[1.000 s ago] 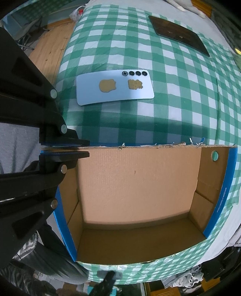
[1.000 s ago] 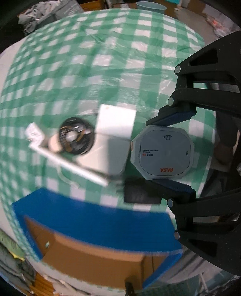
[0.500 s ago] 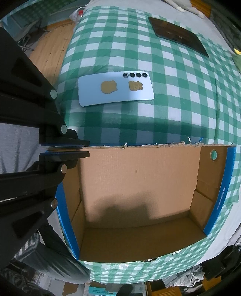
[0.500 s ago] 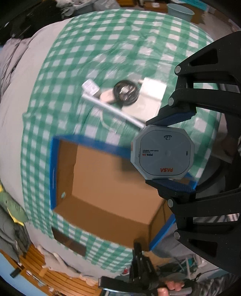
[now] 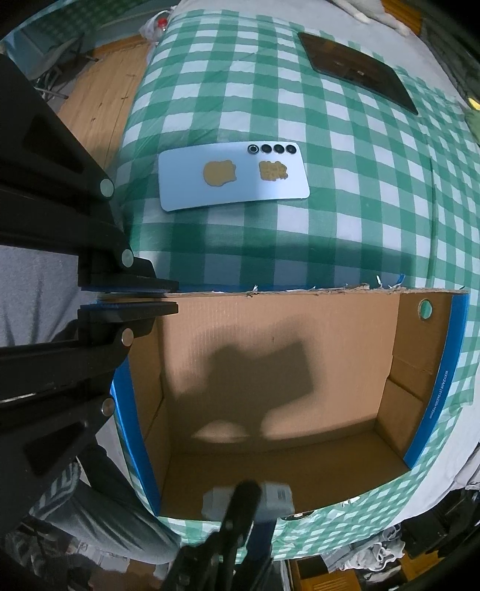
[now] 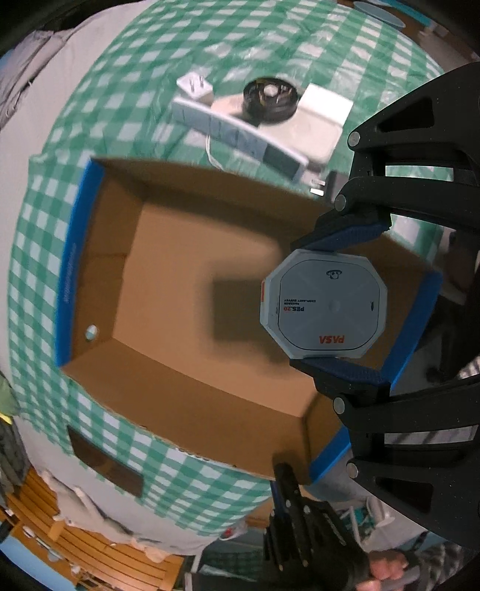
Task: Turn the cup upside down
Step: 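Lift the white octagonal device with the right tool over the box, then lower the device into the box and open the right tool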
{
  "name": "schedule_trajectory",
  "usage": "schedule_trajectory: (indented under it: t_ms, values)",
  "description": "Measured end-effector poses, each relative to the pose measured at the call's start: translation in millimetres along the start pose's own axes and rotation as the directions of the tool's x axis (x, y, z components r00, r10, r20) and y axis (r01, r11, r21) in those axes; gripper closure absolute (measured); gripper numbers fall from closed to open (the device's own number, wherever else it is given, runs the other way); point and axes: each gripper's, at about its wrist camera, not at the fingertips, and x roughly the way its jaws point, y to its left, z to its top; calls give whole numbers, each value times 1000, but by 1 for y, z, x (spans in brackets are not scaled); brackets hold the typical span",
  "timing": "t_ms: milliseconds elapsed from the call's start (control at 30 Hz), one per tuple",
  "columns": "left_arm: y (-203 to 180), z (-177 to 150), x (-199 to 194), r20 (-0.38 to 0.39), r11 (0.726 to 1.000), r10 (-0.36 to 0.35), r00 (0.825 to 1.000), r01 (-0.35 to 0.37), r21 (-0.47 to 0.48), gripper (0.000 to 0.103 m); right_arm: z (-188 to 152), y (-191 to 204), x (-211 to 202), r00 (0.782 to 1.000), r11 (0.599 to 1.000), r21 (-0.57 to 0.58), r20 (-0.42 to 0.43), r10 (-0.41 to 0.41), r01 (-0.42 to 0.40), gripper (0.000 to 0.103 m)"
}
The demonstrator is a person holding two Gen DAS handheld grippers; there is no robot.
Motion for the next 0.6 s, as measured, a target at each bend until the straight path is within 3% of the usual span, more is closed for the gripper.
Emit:
schedule_trajectory:
  t_ms: [433,600]
  values:
    - [-4,-3,-1,-5,1000,0,1000,0,17,99,6,18,67,993,999,-26,-107,-43,40,49]
    - [-4,-3,0,-13,1000,-3,1000,3,16,99,4,18,81,991,999,-25,-132,-24,21,49]
